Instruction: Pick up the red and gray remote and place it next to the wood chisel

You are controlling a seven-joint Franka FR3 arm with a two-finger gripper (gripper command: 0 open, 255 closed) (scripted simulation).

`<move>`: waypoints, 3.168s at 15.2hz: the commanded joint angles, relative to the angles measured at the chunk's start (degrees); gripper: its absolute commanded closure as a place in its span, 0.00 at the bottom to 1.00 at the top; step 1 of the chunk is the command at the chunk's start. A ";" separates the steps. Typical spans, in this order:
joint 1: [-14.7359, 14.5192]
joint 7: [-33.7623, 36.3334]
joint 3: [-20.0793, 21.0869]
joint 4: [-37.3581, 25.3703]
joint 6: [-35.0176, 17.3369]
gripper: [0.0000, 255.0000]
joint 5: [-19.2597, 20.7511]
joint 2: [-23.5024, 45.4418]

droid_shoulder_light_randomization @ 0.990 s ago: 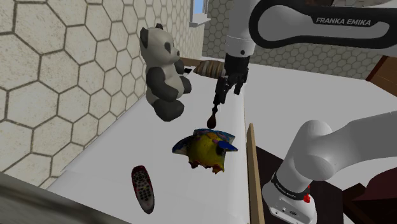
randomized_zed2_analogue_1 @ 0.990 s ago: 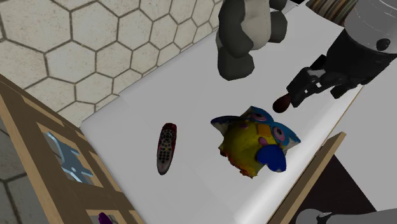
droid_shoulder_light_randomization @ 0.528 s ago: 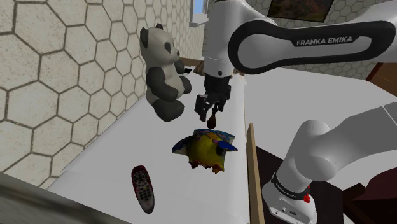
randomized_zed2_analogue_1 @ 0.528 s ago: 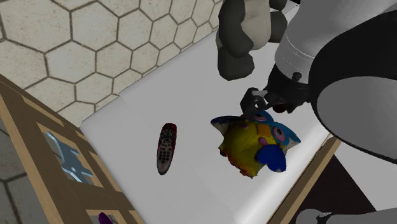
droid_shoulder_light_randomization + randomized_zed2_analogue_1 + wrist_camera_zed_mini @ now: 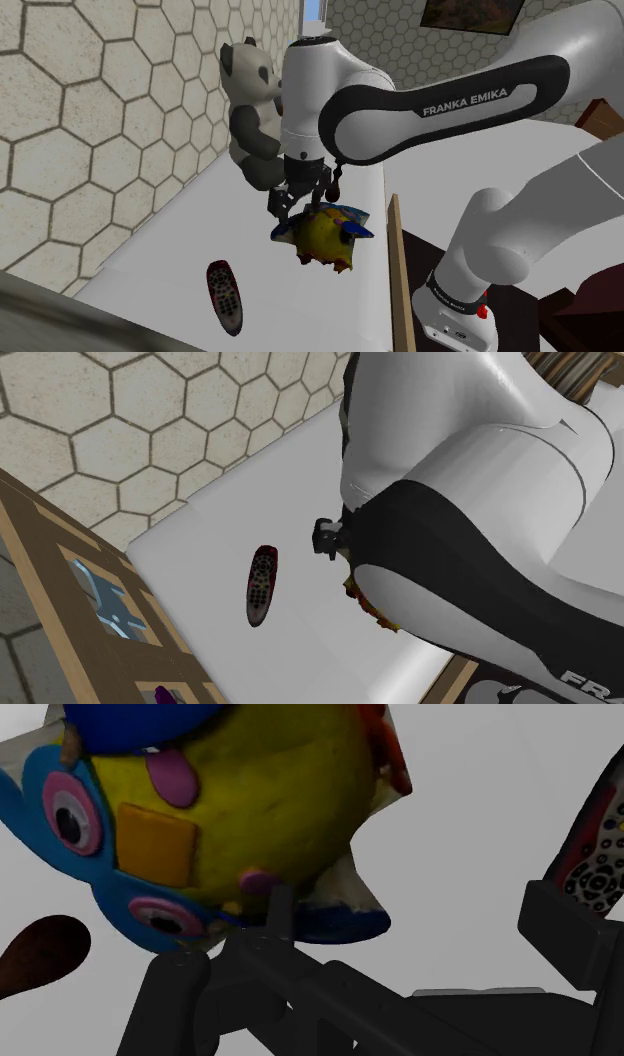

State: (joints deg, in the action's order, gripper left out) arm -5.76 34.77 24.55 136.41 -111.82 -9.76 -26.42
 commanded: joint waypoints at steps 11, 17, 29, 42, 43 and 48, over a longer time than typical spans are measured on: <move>0.09 20.17 12.32 -11.80 -13.29 0.00 9.89 25.46; -2.38 28.09 13.01 -16.86 -16.42 0.00 17.48 35.50; -3.09 29.90 12.25 -15.49 -20.06 0.00 20.14 38.48; -2.82 29.24 12.56 -16.00 -18.75 1.00 19.19 37.43; -2.69 28.92 12.70 -16.28 -18.09 1.00 18.73 36.93; -2.16 27.46 13.22 -17.86 -14.70 1.00 16.62 34.55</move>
State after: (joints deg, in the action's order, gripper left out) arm -8.04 62.52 37.69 118.82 -127.14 7.25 8.59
